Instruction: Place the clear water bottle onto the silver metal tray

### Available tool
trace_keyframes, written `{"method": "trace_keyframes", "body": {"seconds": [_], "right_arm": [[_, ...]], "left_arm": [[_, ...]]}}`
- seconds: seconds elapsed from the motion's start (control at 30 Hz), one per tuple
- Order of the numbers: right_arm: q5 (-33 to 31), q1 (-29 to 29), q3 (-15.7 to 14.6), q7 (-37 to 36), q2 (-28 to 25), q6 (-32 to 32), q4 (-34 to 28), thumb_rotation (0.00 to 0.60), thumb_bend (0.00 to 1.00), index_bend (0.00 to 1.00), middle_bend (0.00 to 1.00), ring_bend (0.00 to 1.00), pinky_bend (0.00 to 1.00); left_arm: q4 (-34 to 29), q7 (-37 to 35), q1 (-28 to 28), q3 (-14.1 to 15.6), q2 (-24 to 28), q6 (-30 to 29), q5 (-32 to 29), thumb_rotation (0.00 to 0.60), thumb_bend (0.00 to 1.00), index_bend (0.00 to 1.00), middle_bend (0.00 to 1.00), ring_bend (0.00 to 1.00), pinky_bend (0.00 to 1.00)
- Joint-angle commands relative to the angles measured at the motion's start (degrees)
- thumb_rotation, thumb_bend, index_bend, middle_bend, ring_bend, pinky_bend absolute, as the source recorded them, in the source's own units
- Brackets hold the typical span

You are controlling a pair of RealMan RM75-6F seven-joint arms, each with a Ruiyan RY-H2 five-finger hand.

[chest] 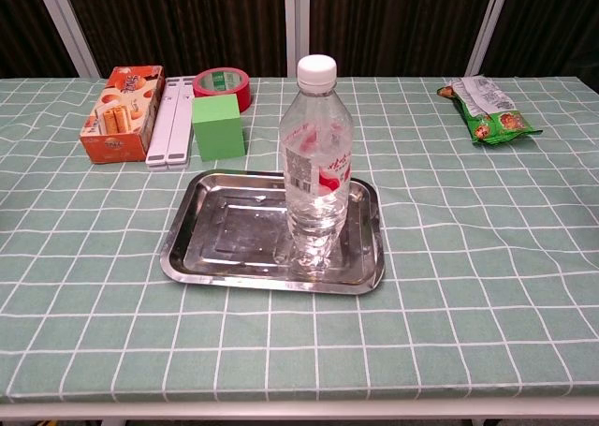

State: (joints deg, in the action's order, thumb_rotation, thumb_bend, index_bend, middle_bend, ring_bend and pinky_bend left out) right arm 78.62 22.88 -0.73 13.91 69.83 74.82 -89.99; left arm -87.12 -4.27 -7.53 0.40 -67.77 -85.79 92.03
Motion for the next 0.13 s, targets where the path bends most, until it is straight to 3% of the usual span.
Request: {"method": "trace_keyframes", "body": {"seconds": [0.03,0.13], "right_arm": [[-0.7,-5.9,-1.5,1.9,-2.6,6.2,-1.0,0.600,0.00,0.00,0.05,0.00,0.00],[-0.6,-7.2,-1.2,1.5,-3.1,7.4,-0.7,0.600,0.00,0.00,0.05,0.00,0.00]], "left_arm": [[0.4,-0.4,-0.2,-0.1,-0.2,0.3,-0.1,0.600,0.21,0.18,0.19,0.10,0.17],[1.0,-1.0,-0.3,-0.2,-0.6,0.7,-0.4,0.600,0.21,0.18,0.19,0.10,0.17]]}}
